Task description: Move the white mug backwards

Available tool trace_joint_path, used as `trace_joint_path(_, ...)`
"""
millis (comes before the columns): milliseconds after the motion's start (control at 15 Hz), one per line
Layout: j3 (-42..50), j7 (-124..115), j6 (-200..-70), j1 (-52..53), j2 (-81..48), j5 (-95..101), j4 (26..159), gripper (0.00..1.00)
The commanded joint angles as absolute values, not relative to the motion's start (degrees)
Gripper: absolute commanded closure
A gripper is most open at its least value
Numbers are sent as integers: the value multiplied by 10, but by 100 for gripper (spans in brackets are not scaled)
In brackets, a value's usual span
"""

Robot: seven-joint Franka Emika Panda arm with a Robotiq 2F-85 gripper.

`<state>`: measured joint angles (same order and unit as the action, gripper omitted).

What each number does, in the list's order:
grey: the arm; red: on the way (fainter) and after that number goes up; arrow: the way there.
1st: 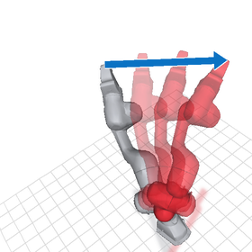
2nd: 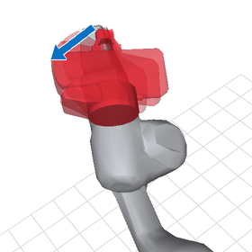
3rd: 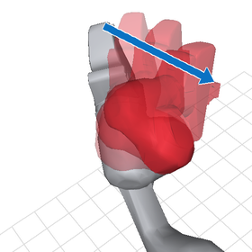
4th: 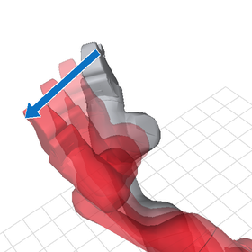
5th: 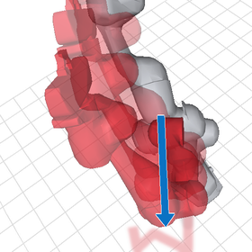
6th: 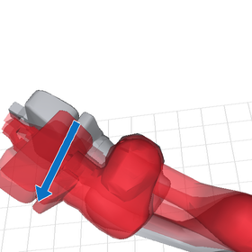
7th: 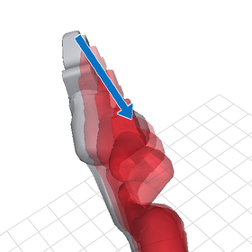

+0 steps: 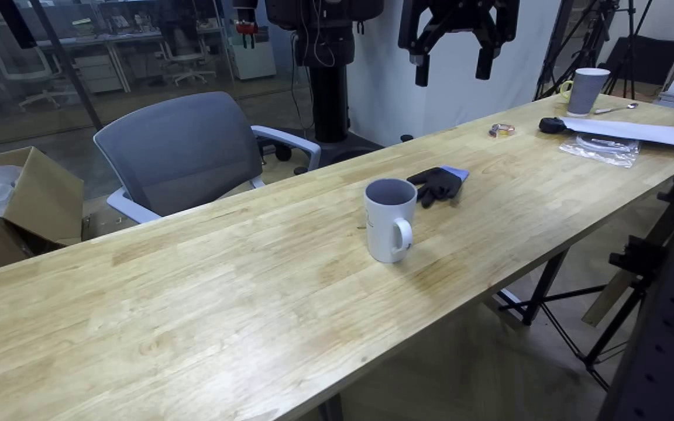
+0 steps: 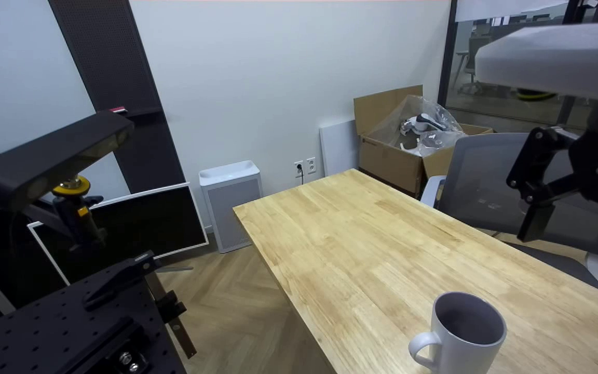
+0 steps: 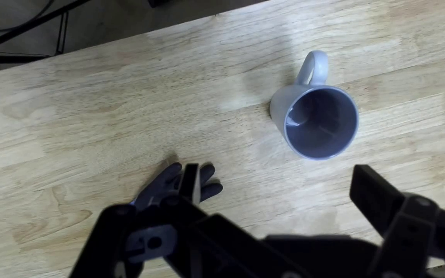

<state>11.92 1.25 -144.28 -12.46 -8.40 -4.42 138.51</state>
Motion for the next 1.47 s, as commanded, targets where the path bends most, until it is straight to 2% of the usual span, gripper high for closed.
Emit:
trace_joint_path(0, 119, 11, -1442, -125, -87, -42, 1383, 0)
trace_joint_path(733, 98, 7, -1528, -115, -151, -51, 1371, 0)
trace_joint_path(1400, 84, -6, -1537, -101, -222, -45, 1337, 0)
